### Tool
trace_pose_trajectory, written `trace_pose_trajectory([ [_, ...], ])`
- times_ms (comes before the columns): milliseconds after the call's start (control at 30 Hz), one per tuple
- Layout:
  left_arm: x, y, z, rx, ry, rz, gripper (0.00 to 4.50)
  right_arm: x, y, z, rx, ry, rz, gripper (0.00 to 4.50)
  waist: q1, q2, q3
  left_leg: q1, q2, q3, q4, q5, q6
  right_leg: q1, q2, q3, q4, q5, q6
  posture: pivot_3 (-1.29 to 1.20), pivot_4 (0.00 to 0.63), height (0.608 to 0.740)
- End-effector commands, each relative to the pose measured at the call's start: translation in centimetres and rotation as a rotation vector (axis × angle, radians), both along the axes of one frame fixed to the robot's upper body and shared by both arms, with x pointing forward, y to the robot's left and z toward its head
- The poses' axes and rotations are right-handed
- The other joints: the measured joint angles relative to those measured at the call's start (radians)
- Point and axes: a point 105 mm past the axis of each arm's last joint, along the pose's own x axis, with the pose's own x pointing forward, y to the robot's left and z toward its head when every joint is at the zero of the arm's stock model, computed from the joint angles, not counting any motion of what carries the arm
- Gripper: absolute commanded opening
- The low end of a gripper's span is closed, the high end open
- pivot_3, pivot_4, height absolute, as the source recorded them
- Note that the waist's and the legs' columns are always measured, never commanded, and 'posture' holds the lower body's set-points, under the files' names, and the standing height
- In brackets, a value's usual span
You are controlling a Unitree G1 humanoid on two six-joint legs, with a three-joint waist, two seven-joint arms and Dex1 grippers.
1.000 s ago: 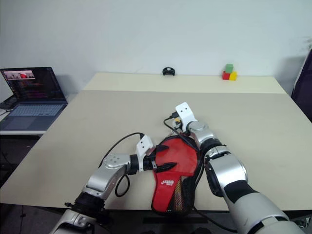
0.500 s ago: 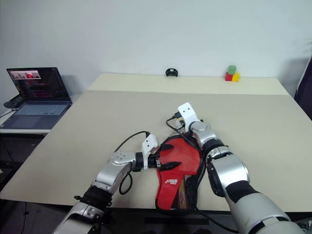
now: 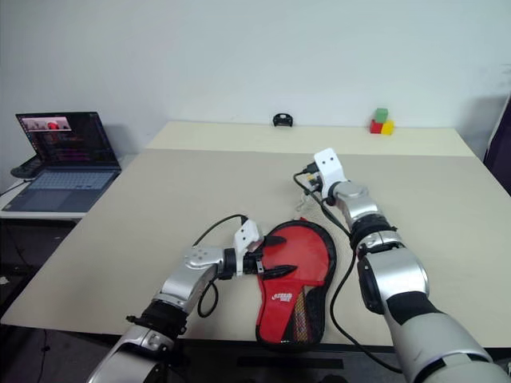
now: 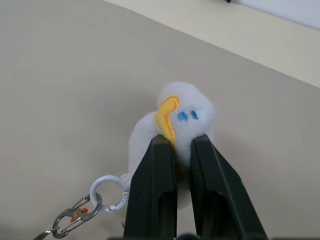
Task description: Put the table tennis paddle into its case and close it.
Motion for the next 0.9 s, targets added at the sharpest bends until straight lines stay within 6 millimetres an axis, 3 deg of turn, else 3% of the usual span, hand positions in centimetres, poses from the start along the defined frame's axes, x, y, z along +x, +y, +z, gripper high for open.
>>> trace_pose_trajectory([
  [33, -1.7, 0.3, -4.4, 0.110, 0.139, -0.034, 4.50, 0.4, -3.6, 3.3, -0.007, -0.099, -0.076, 0.03, 0.002, 0.000, 0.000, 0.000, 0.000, 0.000, 0.000, 0.000, 0.000, 0.000, 0.000, 0.000, 0.000, 0.000, 0.000, 0.00, 0.150, 0.740],
  [300, -1.5, 0.1, -4.6, 0.125, 0.142, -0.048, 4.50, -1.5, -11.5, 0.7, -0.164, -0.008, -0.164, 0.03, 0.015, 0.001, -0.001, 0.000, -0.001, 0.000, 0.000, 0.000, 0.002, 0.001, 0.000, 0.000, -0.001, 0.000, 0.000, 0.00, 0.150, 0.740],
  [433, -1.4, 0.1, -4.6, 0.128, 0.141, -0.048, 4.50, -3.9, -13.2, -0.7, -0.206, 0.079, -0.115, 0.03, 0.025, 0.002, -0.001, 0.000, -0.001, 0.000, 0.000, 0.000, 0.003, 0.001, 0.000, -0.001, -0.001, 0.000, 0.000, 0.00, 0.150, 0.740],
  [667, -1.1, -0.3, -4.4, 0.130, 0.139, -0.048, 4.50, -10.1, -13.2, -2.6, -0.259, 0.259, 0.041, 0.02, 0.031, 0.004, -0.002, 0.002, -0.002, -0.001, 0.000, -0.001, 0.003, 0.005, 0.000, -0.002, -0.003, 0.000, 0.001, 0.00, 0.150, 0.740],
  [800, -0.6, -1.2, -4.1, 0.130, 0.127, -0.058, 4.50, -15.7, -11.9, -3.8, -0.261, 0.409, 0.190, 0.02, 0.038, 0.004, -0.002, 0.009, -0.001, -0.002, 0.000, -0.001, 0.004, 0.012, 0.001, -0.003, -0.004, -0.001, 0.001, 0.00, 0.150, 0.740],
  [900, -0.4, -1.6, -4.1, 0.131, 0.124, -0.064, 4.50, -18.6, -11.0, -4.4, -0.257, 0.492, 0.257, 0.02, 0.042, 0.002, -0.003, 0.009, -0.001, -0.002, 0.000, -0.001, 0.004, 0.013, 0.001, -0.003, -0.004, -0.001, 0.002, 0.00, 0.150, 0.740],
])
